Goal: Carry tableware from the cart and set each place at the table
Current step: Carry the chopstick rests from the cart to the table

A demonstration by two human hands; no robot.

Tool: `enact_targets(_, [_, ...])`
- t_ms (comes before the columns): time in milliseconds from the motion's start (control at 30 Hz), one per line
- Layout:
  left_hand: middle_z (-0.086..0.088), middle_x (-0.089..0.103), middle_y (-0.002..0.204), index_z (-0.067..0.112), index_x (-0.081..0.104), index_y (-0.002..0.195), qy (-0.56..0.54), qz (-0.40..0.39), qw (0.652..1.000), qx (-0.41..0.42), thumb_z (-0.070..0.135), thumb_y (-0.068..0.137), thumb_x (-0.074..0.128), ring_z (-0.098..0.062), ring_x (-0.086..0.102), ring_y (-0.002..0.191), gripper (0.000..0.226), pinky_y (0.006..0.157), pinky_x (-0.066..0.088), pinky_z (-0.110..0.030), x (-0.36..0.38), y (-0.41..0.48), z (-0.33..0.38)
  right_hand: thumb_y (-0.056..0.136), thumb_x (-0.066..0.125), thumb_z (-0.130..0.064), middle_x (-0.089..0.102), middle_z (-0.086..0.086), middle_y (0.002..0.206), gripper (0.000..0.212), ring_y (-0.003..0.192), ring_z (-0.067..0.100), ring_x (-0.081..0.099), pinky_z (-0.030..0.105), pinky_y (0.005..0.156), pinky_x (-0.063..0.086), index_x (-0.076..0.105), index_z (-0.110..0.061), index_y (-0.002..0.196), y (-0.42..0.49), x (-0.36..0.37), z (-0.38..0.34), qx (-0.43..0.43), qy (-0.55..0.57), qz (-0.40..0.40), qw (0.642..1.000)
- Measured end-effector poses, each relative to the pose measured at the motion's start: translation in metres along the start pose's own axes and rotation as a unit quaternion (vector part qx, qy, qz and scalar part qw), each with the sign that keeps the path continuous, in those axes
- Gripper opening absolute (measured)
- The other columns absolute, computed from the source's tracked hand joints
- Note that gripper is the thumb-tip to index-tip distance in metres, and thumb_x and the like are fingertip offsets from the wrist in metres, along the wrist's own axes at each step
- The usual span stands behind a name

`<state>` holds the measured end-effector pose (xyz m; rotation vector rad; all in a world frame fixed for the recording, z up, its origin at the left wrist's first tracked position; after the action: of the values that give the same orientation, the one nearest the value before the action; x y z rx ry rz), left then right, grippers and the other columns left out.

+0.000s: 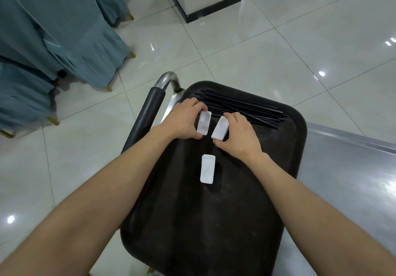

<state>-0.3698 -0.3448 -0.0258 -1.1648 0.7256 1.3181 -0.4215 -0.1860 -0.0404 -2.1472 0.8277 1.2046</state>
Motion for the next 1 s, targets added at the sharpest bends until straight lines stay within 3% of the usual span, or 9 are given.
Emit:
enact_targets(200, [0.008,0.052,0.123,0.03,0.054,0.134,-0.013,0.0,1.0,0.013,0.05,0.06,0.088,-0.016,0.052,0.114,0.084,0.099,0.053,-0.045,-0.003,0.005,0.007,0.078,0.085,-0.055,0.052,0.0,0.144,0.088,0.133,0.023,0.049,0.044,0.115,0.045,0.045,-0.021,0.148,-0.001,-0.001,0.004,0.002,-0.004,0.0,1.0])
enact_targets(433, [0.012,0.052,0.12,0.034,0.056,0.134,-0.022,0.0,0.999,0.044,0.053,0.061,0.086,-0.012,0.049,0.113,0.082,0.1,0.051,-0.043,-0.006,0.012,0.023,0.072,0.086,-0.064,0.044,0.002,0.157,0.114,0.147,0.025,0.04,0.048,0.122,0.038,0.031,-0.017,0.161,-0.008,-0.003,0.016,0.033,-0.004,-0.012,0.999])
enact_targets(700, [0.012,0.052,0.121,0.042,0.054,0.135,-0.018,-0.044,0.996,0.074,0.055,0.063,0.089,-0.012,0.047,0.114,0.082,0.101,0.049,-0.039,0.005,0.028,0.054,0.072,0.086,-0.065,0.043,0.002,0.158,0.115,0.149,0.025,0.039,0.05,0.122,0.038,0.029,-0.02,0.161,-0.017,-0.009,0.034,0.051,-0.011,-0.016,0.998])
enact_targets(1000, [0.01,0.049,0.13,0.038,0.05,0.144,-0.011,-0.071,0.996,0.059,0.052,0.065,0.094,-0.014,0.046,0.124,0.092,0.108,0.046,-0.041,0.015,0.025,0.056,0.072,0.085,-0.064,0.043,0.002,0.159,0.115,0.149,0.025,0.038,0.049,0.123,0.037,0.029,-0.02,0.162,-0.024,-0.008,0.035,0.048,-0.014,-0.025,0.998])
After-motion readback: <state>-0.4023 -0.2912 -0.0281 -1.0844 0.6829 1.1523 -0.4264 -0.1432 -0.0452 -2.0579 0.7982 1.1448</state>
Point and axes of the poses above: each hand's wrist, its own y-axis towards the middle knuckle, its own x-axis out of the palm, z = x × y, the point moved 10 cm from there along y, towards the middle knuckle
